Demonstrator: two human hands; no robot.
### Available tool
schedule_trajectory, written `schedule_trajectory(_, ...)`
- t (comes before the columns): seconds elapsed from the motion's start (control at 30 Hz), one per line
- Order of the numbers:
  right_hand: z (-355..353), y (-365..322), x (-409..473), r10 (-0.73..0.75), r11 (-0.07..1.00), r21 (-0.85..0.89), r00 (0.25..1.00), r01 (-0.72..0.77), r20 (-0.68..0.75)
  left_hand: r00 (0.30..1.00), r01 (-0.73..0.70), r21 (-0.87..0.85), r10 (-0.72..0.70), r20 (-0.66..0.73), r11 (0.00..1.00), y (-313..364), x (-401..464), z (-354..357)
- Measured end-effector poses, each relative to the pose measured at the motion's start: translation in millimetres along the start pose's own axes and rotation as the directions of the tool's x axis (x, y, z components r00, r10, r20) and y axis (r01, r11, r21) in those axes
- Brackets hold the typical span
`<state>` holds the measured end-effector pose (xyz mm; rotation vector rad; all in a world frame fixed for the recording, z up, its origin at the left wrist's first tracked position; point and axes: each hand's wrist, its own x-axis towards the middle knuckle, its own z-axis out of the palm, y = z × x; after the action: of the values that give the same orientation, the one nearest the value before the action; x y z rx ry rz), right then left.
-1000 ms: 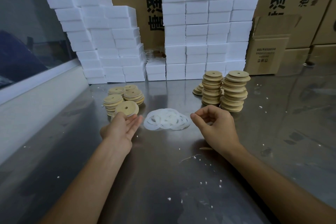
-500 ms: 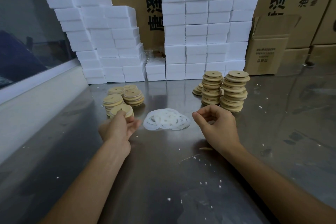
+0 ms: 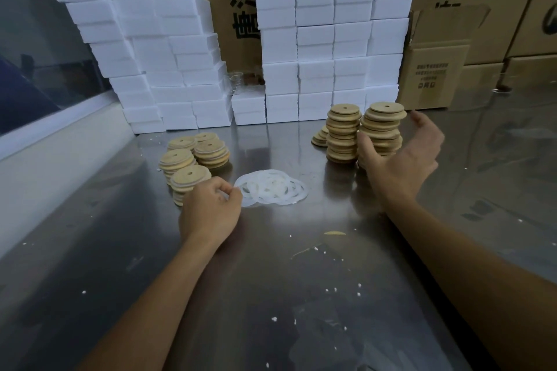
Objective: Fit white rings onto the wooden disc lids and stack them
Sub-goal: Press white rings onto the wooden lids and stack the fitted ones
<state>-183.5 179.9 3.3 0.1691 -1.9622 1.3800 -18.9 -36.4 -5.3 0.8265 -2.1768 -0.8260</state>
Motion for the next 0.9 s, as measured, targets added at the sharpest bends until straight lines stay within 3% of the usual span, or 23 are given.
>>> schedule_trajectory(0.13, 14, 9, 15, -0.064, 0.997, -0.032, 0.997, 0.066, 0.052, 1.000, 0.004, 0.016, -0.004, -0.002, 1.000, -1, 1, 0)
schedule_trajectory(0.37, 35, 21, 34, -0.052, 0.997, -0.061, 0.998, 0.055, 0.041, 1.000, 0.017, 0.033, -0.018, 0.021, 0.999, -2, 4, 2)
schedule_trajectory(0.57, 37, 23, 34, -0.149, 0.988, -0.034, 0.989, 0.149, 0.006, 0.999, -0.014, 0.052, 0.012, 0.042, 0.999, -1, 2, 2)
schedule_trajectory(0.9, 22, 12, 15, -0.363, 0.932, -0.016, 0.930, 0.363, -0.057, 0.958, -0.284, 0.084, 0.279, 0.069, 0.955, 5, -6, 4)
